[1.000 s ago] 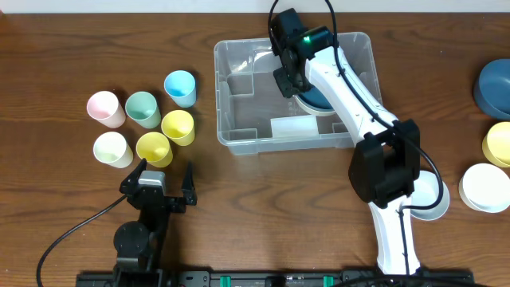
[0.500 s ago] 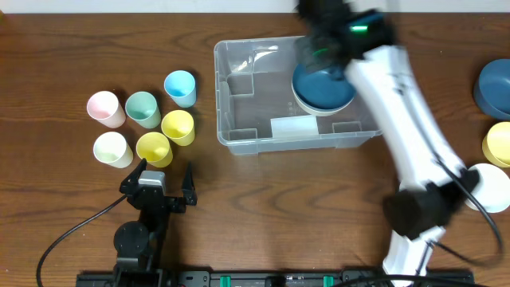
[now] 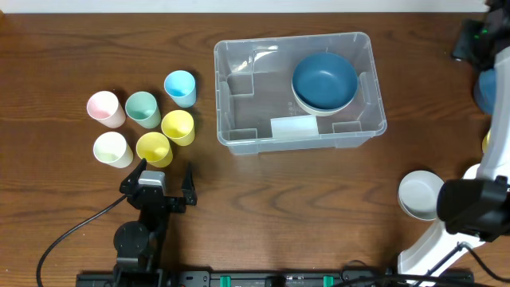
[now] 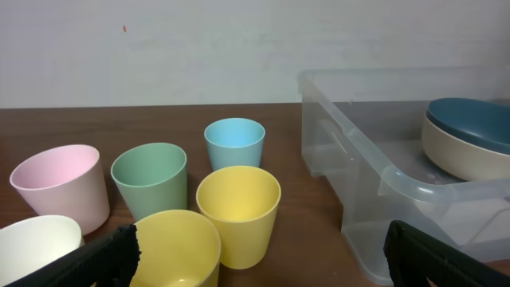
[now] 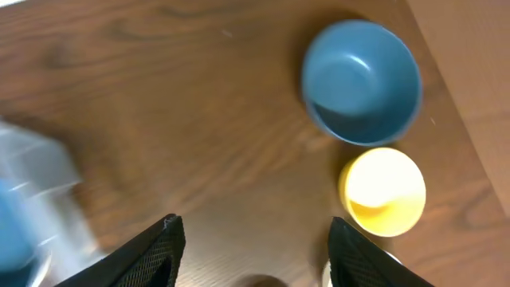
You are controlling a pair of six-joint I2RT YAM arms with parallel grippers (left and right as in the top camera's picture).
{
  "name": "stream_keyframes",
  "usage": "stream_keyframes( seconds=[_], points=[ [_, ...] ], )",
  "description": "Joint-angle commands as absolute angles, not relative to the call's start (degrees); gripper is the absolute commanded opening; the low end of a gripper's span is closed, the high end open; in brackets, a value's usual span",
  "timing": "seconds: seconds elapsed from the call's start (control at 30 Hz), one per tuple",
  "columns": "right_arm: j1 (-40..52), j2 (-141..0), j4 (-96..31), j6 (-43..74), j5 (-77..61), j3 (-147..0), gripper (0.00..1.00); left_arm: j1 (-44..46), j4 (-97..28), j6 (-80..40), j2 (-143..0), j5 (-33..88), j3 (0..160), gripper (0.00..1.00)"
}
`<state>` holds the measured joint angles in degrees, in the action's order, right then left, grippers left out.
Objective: Pack container
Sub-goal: 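Release the teal bowl and withdraw the right gripper, then grip the rim of the second teal bowl with the right gripper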
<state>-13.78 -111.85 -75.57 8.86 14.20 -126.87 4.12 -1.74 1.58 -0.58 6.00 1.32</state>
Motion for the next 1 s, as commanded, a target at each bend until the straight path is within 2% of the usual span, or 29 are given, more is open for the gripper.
stream_keyframes(
  seconds=[0.0, 0.13, 0.37, 0.6, 0.97],
  points=[
    [-17.3, -114.1, -75.4, 10.5, 14.9, -126.6, 0.61, 3.8, -3.6, 2.3, -0.2, 6.7, 0.2, 0.98],
    [-20.6, -117.9, -74.7, 8.9, 16.5, -126.6, 0.68, 3.8, -3.6, 2.3, -0.2, 6.7, 0.2, 0.98],
    [-24.9, -124.0, -73.2, 7.8, 17.3, -126.6, 0.68, 3.8, -3.6, 2.3, -0.2, 6.7, 0.2, 0.98],
    [-27.9, -129.3, -70.9, 5.9, 16.6, -126.6, 0.66, 3.8, -3.6, 2.3, -0.2, 6.7, 0.2, 0.98],
    [-29.5, -135.0, -66.0, -5.3, 6.8, -126.6, 0.61, 3.8, -3.6, 2.3, -0.2, 6.7, 0.2, 0.98]
  ],
)
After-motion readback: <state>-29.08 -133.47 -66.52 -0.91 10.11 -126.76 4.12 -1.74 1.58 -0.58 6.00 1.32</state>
